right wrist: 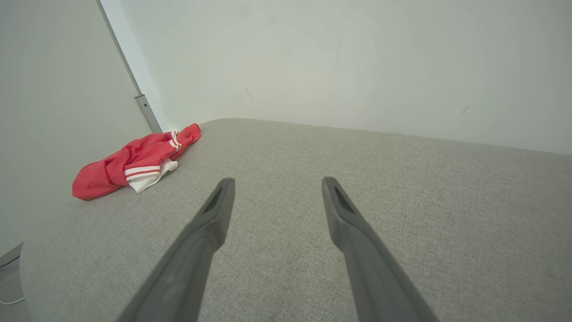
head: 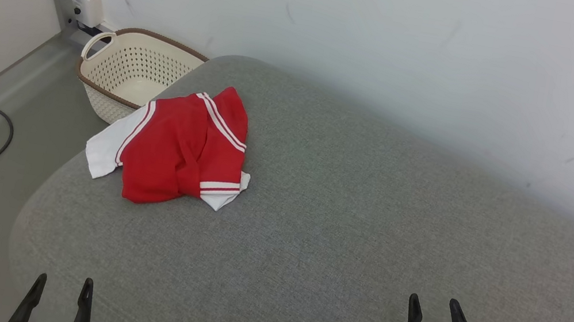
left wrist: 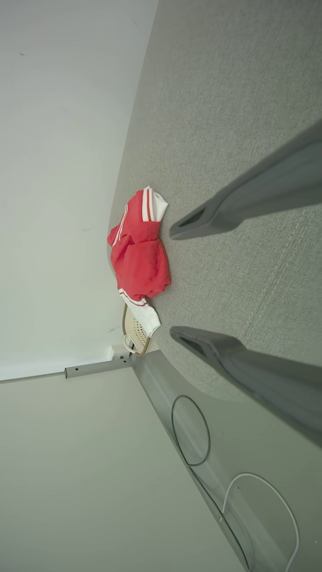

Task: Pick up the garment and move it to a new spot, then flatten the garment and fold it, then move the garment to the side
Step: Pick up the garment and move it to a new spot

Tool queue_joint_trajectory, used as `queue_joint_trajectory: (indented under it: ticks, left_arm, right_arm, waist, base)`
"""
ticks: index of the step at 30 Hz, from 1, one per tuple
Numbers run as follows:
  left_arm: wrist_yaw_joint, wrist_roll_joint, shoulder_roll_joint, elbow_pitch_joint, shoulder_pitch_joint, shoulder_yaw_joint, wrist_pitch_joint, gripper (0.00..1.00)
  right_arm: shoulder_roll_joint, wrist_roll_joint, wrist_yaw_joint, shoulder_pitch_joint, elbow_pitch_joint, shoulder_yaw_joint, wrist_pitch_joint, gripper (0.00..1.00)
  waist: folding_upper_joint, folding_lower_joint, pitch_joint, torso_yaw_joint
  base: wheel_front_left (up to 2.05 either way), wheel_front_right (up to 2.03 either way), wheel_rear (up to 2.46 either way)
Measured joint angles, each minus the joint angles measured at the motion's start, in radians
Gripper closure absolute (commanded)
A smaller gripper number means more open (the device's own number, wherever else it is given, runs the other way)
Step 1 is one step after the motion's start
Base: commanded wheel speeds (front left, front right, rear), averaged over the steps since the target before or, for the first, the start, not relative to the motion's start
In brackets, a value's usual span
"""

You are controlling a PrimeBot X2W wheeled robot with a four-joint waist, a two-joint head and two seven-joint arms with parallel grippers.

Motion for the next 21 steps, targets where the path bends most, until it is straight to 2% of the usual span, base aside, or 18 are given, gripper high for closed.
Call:
queue_joint_trajectory:
  ticks: [11, 21]
  left_arm:
    - [-0.002, -0.034, -0.010, 0.006, -0.019, -0.004, -0.006, 0.00]
    - [-0.037, -0.056, -0.004, 0.015, -0.115, -0.013, -0.013, 0.00]
  right_arm:
    - [0.000, -0.007, 0.000, 0.000, -0.006, -0.003, 0.000, 0.00]
    - [0.000, -0.007, 0.000, -0.009, -0.007, 0.011, 0.000, 0.00]
  waist:
    - [0.0000, 0.0000, 0.018, 0.011]
    - [0.0001, 0.0000, 0.023, -0.002]
  base:
    - [0.00, 0.00, 0.00]
    - [0.00, 0.00, 0.00]
